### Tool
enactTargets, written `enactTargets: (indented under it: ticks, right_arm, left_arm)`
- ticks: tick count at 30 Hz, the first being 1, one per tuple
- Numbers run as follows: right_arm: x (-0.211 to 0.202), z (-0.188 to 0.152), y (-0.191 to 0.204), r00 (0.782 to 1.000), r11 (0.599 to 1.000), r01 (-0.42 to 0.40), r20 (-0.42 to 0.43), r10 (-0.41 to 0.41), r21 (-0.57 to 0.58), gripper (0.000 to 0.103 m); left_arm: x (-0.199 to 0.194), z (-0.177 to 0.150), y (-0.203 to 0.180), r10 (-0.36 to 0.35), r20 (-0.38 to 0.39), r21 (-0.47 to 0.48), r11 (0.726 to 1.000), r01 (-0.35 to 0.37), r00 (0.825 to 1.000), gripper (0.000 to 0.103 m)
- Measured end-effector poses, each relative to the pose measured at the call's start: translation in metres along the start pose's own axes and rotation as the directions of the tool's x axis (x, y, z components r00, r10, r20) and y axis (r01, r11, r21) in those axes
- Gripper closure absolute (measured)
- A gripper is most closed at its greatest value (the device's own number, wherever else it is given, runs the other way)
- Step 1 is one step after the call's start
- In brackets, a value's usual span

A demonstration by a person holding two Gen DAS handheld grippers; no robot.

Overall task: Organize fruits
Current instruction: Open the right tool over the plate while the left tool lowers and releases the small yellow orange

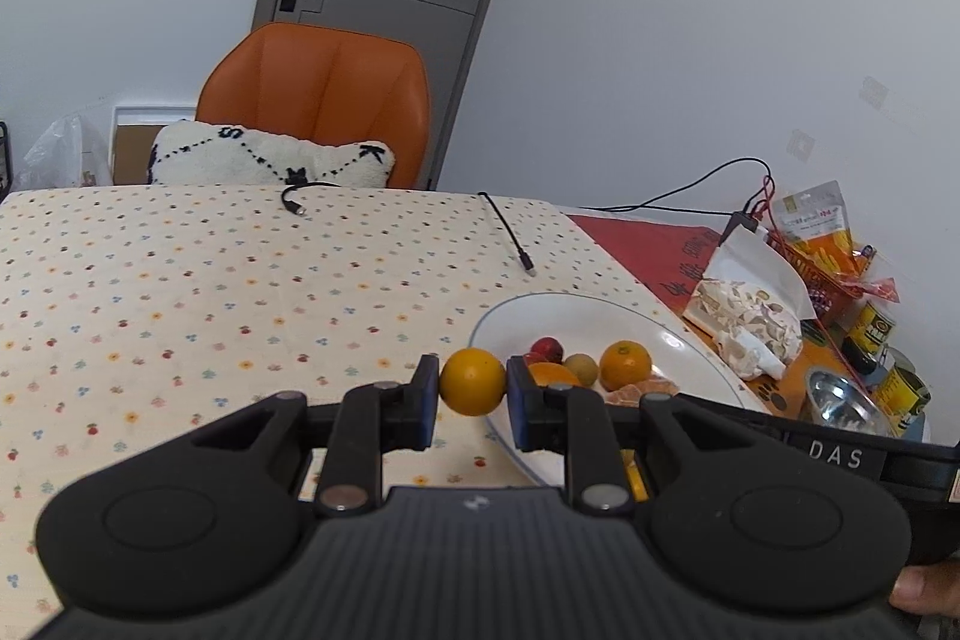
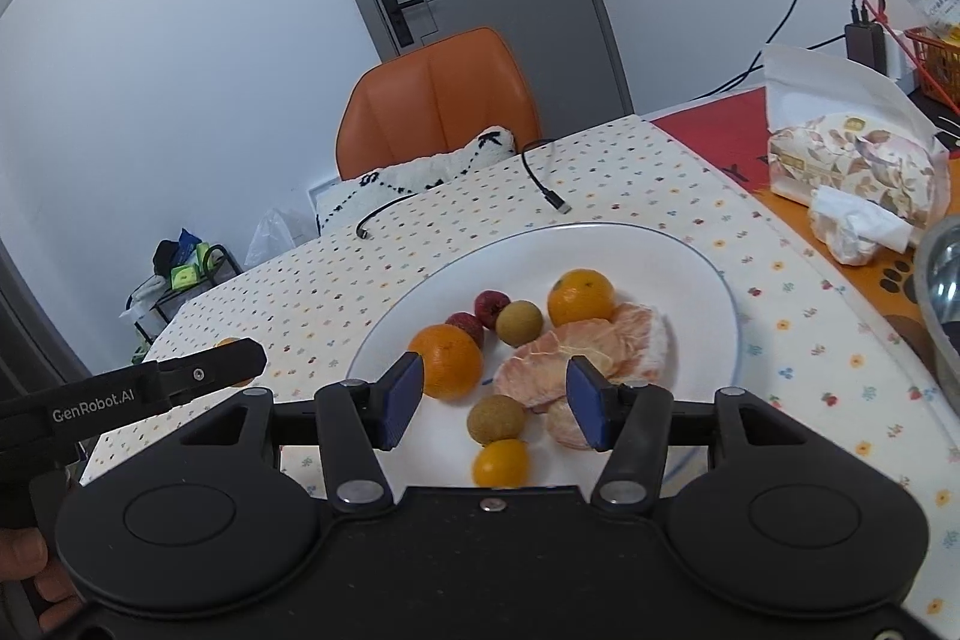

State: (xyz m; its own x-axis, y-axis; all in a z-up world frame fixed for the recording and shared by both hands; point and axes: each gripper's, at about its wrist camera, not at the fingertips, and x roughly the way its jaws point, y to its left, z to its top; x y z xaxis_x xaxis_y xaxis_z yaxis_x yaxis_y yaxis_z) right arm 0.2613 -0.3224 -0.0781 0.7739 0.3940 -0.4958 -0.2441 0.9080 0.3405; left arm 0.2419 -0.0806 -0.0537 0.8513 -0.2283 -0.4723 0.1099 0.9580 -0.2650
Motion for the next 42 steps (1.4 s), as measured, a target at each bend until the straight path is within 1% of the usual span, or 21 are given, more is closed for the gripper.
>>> enactTargets:
  ticks: [6, 13, 17, 18, 19, 22, 25, 27, 28, 30, 31, 33, 36, 37, 39, 40, 42]
  right_arm:
    - [-0.006, -0.001, -0.008, 1.000, 1.000, 0.008, 0.007, -0.008, 0.012, 0.050]
    - [-0.012, -0.004, -0.007, 1.000, 1.000, -0.010, -0.002, 0.009, -0.005, 0.049]
    - [-0.015, -0.007, -0.008, 1.000, 1.000, -0.012, -0.010, 0.012, -0.017, 0.041]
    - [-0.016, -0.007, -0.008, 1.000, 1.000, -0.012, -0.012, 0.012, -0.017, 0.041]
    - [-0.017, -0.008, -0.008, 1.000, 1.000, -0.013, -0.016, 0.012, -0.018, 0.041]
    - [-0.016, -0.010, -0.008, 1.000, 1.000, -0.012, -0.023, 0.011, -0.017, 0.038]
    - [-0.016, -0.012, -0.004, 0.999, 1.000, -0.019, -0.027, 0.018, -0.022, 0.036]
    - [-0.015, -0.014, -0.002, 0.999, 0.999, -0.024, -0.028, 0.023, -0.027, 0.031]
    - [-0.015, -0.014, -0.001, 0.999, 0.999, -0.025, -0.027, 0.024, -0.029, 0.029]
    - [-0.014, -0.015, 0.001, 0.999, 0.999, -0.029, -0.026, 0.028, -0.029, 0.027]
    - [-0.014, -0.015, 0.002, 0.999, 0.999, -0.031, -0.027, 0.031, -0.029, 0.027]
    - [-0.015, -0.015, 0.003, 0.999, 0.999, -0.035, -0.024, 0.035, -0.028, 0.023]
    - [-0.016, -0.015, 0.005, 0.999, 0.999, -0.039, -0.018, 0.039, -0.025, 0.019]
    - [-0.017, -0.015, 0.005, 0.999, 0.999, -0.042, -0.016, 0.042, -0.022, 0.017]
    - [-0.019, -0.016, 0.007, 0.999, 0.999, -0.045, -0.010, 0.045, -0.020, 0.010]
    - [-0.020, -0.016, 0.008, 0.999, 0.999, -0.044, -0.006, 0.044, -0.020, 0.009]
    - [-0.021, -0.016, 0.011, 0.999, 0.999, -0.045, 0.000, 0.045, -0.023, 0.003]
  left_arm:
    - [0.004, -0.001, -0.016, -0.028, -0.009, 0.017, 0.999, 0.029, 1.000, 0.081]
    - [0.010, -0.003, -0.030, -0.049, -0.021, 0.030, 0.998, 0.050, 0.999, 0.081]
    - [0.013, -0.004, -0.038, -0.053, -0.038, 0.048, 0.997, 0.055, 0.998, 0.081]
    - [0.012, -0.004, -0.041, -0.051, -0.031, 0.063, 0.997, 0.053, 0.998, 0.078]
    - [0.011, -0.005, -0.042, -0.055, -0.026, 0.071, 0.996, 0.057, 0.998, 0.078]
    - [0.009, -0.004, -0.039, -0.057, -0.029, 0.056, 0.997, 0.059, 0.998, 0.076]
    - [0.007, -0.004, -0.032, -0.038, -0.034, 0.039, 0.998, 0.039, 0.999, 0.073]
    - [0.005, -0.003, -0.026, -0.018, -0.035, 0.030, 0.999, 0.019, 0.999, 0.066]
    - [0.003, -0.003, -0.024, -0.011, -0.035, 0.026, 1.000, 0.011, 0.999, 0.063]
    - [-0.001, -0.002, -0.020, 0.005, -0.028, 0.024, 1.000, -0.004, 1.000, 0.049]
    - [-0.004, -0.003, -0.019, 0.011, -0.023, 0.028, 1.000, -0.011, 1.000, 0.046]
    - [-0.009, -0.003, -0.017, 0.035, -0.014, 0.041, 0.999, -0.034, 0.999, 0.036]
    - [-0.016, -0.003, -0.012, 0.066, -0.002, 0.044, 0.997, -0.066, 0.998, 0.024]
    - [-0.019, -0.003, -0.009, 0.068, 0.002, 0.038, 0.997, -0.068, 0.998, 0.023]
    - [-0.025, -0.002, -0.003, 0.076, 0.000, 0.025, 0.997, -0.075, 0.997, 0.021]
    - [-0.027, -0.002, 0.000, 0.083, -0.001, 0.021, 0.996, -0.083, 0.997, 0.020]
    - [-0.033, -0.002, 0.004, 0.119, 0.006, 0.026, 0.993, -0.119, 0.993, 0.019]
